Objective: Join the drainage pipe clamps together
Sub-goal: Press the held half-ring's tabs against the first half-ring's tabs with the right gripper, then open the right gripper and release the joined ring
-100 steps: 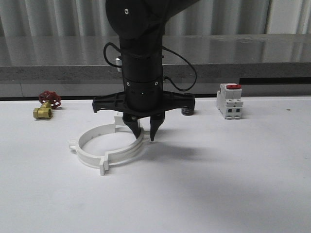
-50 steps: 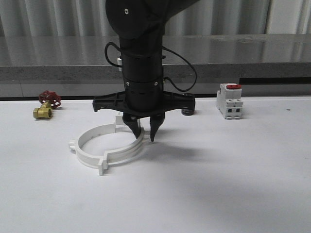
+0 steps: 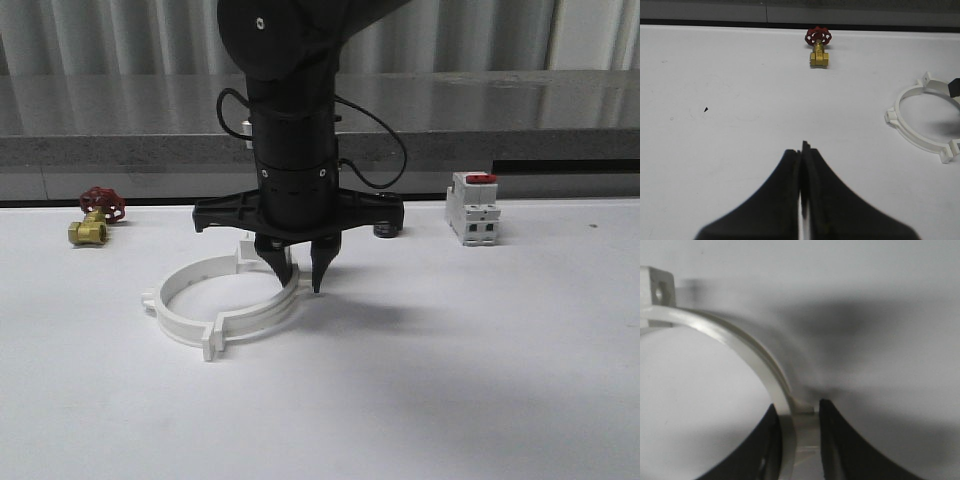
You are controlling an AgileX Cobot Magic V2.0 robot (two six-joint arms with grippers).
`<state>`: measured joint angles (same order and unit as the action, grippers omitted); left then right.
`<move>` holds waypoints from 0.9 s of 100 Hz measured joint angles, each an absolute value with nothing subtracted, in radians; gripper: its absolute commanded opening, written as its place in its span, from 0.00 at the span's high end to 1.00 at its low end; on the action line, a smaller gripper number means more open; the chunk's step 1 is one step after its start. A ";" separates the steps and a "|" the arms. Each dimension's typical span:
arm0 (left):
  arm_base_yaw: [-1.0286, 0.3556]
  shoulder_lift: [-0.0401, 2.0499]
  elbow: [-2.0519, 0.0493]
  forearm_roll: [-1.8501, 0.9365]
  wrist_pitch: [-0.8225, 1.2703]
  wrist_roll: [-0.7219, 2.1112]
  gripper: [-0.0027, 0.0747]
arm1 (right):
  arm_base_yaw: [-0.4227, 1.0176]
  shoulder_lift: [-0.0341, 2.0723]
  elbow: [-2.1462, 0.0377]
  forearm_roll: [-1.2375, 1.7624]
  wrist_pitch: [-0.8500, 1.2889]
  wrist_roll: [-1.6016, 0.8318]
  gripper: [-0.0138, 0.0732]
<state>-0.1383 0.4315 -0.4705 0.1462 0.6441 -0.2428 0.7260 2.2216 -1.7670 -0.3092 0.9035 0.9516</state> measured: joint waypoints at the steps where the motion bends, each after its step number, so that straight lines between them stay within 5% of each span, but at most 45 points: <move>1: -0.138 0.431 -0.470 0.146 0.644 -0.243 0.99 | 0.726 2.222 -1.767 -0.309 0.904 0.952 0.65; 24: -0.138 0.431 -0.470 0.146 0.644 -0.243 0.99 | 0.726 2.222 -1.767 -0.309 0.897 0.952 0.39; 90: -0.138 0.431 -0.470 0.146 0.644 -0.243 0.99 | 0.702 2.131 -1.773 -0.357 0.910 0.909 0.39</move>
